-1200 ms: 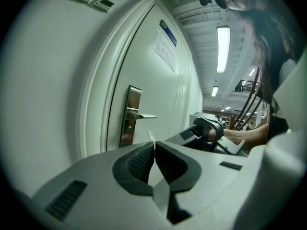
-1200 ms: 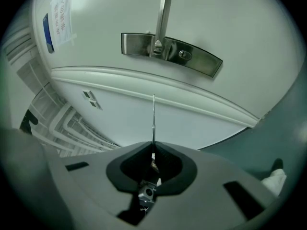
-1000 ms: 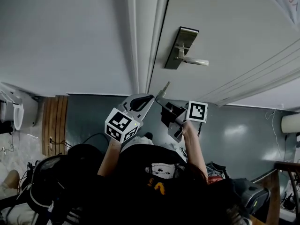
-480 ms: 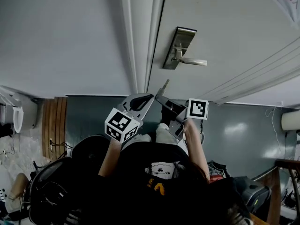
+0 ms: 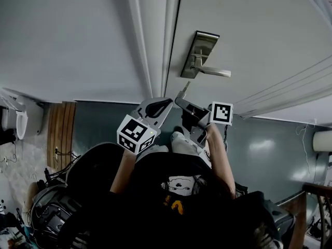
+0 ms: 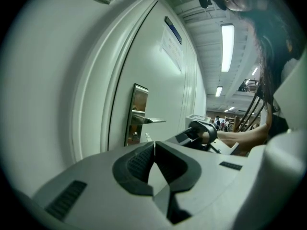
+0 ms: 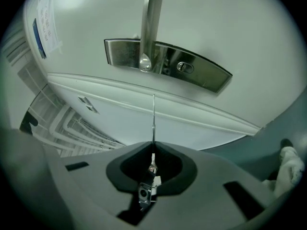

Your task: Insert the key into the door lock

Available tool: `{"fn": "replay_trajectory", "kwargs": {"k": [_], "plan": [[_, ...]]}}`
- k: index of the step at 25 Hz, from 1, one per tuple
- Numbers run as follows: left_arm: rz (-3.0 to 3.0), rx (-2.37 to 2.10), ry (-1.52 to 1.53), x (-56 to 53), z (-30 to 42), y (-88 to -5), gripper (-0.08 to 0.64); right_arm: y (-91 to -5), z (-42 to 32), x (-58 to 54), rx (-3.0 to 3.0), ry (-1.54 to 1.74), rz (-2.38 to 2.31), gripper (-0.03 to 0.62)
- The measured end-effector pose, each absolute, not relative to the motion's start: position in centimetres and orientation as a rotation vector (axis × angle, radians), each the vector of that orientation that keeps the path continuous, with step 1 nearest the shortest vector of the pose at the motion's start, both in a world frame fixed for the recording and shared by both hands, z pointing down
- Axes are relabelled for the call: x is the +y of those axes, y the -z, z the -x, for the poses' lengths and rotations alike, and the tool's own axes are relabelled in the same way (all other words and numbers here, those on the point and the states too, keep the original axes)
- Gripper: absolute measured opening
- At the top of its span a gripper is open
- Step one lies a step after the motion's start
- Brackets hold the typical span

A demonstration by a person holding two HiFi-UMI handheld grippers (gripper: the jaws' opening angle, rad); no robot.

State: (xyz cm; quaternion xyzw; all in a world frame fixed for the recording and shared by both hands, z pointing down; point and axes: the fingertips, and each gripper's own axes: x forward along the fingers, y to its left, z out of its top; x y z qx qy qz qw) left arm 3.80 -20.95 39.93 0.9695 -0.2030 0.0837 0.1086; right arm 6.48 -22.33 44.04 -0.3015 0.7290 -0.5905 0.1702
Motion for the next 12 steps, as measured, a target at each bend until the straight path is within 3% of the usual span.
{"fn": "replay_trajectory", "kwargs": {"k": [12], "plan": [[-2.883,-0.638,-0.215,-21.6,-4.8,-39.7,0.014,-46.2,-7.8,-24.0,2.045,1.734,0.756,0.018]]}}
